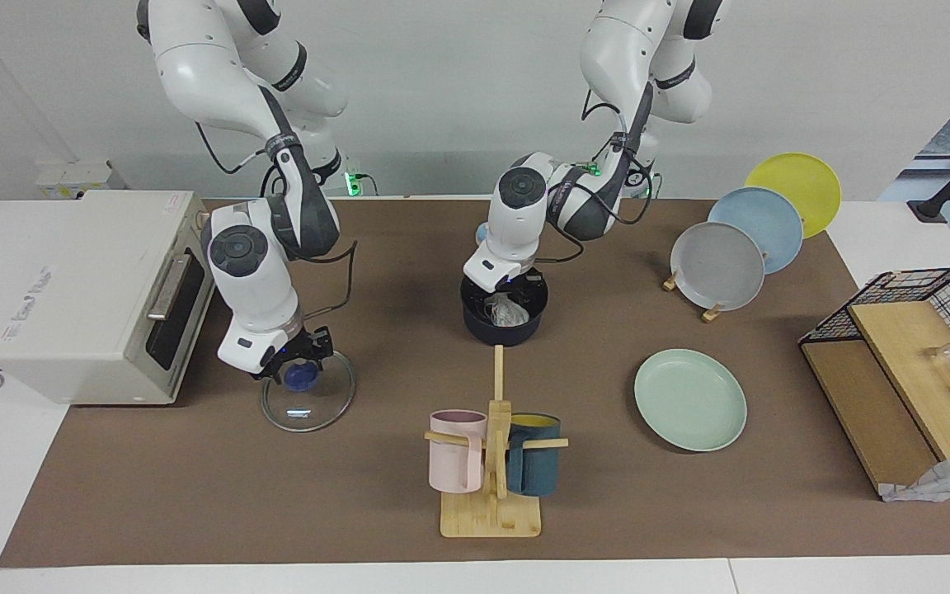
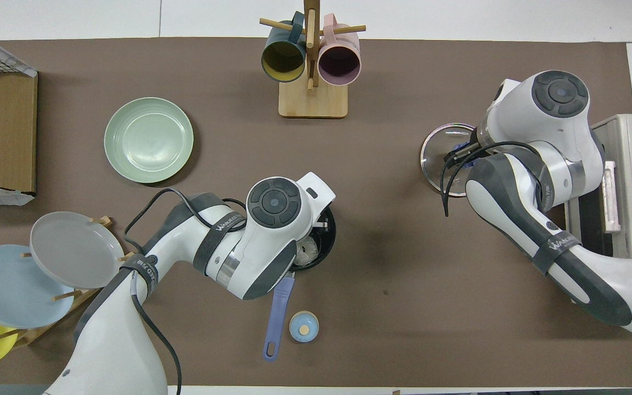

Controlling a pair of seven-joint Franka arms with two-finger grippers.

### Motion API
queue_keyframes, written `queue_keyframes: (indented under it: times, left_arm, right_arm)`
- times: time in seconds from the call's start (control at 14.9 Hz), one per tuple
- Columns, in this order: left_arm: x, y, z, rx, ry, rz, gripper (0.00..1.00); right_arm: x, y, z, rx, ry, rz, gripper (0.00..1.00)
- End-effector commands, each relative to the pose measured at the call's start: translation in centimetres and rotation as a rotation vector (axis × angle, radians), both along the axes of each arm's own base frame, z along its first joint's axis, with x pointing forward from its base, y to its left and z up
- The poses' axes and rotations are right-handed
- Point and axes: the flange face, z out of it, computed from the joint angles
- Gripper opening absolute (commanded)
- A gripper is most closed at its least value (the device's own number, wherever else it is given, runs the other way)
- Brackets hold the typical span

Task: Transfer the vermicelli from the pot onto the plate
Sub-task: 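Grasp the vermicelli with the left gripper while the right gripper sets down the lid, then lift the vermicelli bundle out of the pot with the left gripper, then carry the vermicelli over the green plate with the left gripper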

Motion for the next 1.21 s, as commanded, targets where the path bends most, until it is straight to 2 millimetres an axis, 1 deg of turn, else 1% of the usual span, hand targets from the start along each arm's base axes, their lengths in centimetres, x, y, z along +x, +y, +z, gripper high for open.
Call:
queue_keyframes:
  times: [0.0,0.13,0.2,0.34,0.47,0.54,0.67,0.8,0.87,0.94,1.01,1.07,1.14]
  left_arm:
    - [0.6,0.9,0.7,-0.001,-0.024,-0.041,0.00]
    - [1.1,1.5,2.2,-0.007,-0.037,-0.031,0.00]
    - [1.5,2.1,3.4,-0.009,-0.039,-0.019,0.00]
    - [1.9,2.3,6.0,-0.012,-0.031,-0.008,0.00]
    - [2.1,2.7,9.0,-0.007,-0.019,0.002,0.00]
    - [2.5,3.5,10.7,-0.017,-0.014,0.024,0.00]
    - [3.5,5.1,15.1,-0.034,0.007,0.054,0.00]
    - [6.0,8.4,19.2,-0.033,0.017,0.078,0.00]
    - [7.2,10.5,20.8,-0.036,0.017,0.082,0.00]
    - [8.7,13.1,21.7,-0.048,0.015,0.102,0.00]
    - [10.4,16.1,22.3,-0.067,0.006,0.117,0.00]
    - [11.8,18.7,22.4,-0.078,-0.015,0.111,0.00]
    - [12.9,21.4,22.0,-0.084,-0.032,0.092,0.00]
  right_arm:
    - [-0.7,-0.6,0.4,-0.015,-0.016,0.007,0.89]
    - [-0.5,-0.5,1.0,-0.015,-0.019,0.004,1.00]
    - [-0.3,-0.3,1.9,-0.014,-0.027,0.003,1.00]
    - [-0.2,-0.4,4.1,-0.028,-0.026,-0.006,1.00]
    - [-0.7,0.2,7.5,-0.035,-0.011,-0.025,1.00]
    - [-1.0,0.6,9.7,-0.003,-0.004,-0.056,1.00]
    - [-1.8,0.5,13.9,0.016,0.014,-0.097,1.00]
    - [-2.3,0.3,18.3,-0.004,0.050,-0.109,1.00]
    - [-2.7,0.2,20.1,-0.012,0.060,-0.114,1.00]
    - [-3.1,0.0,21.9,-0.019,0.061,-0.119,1.00]
    - [-3.4,-0.3,23.3,-0.025,0.061,-0.128,1.00]
    - [-3.9,-0.6,24.8,-0.030,0.076,-0.136,1.00]
    - [-4.4,-0.7,26.0,-0.036,0.092,-0.141,1.00]
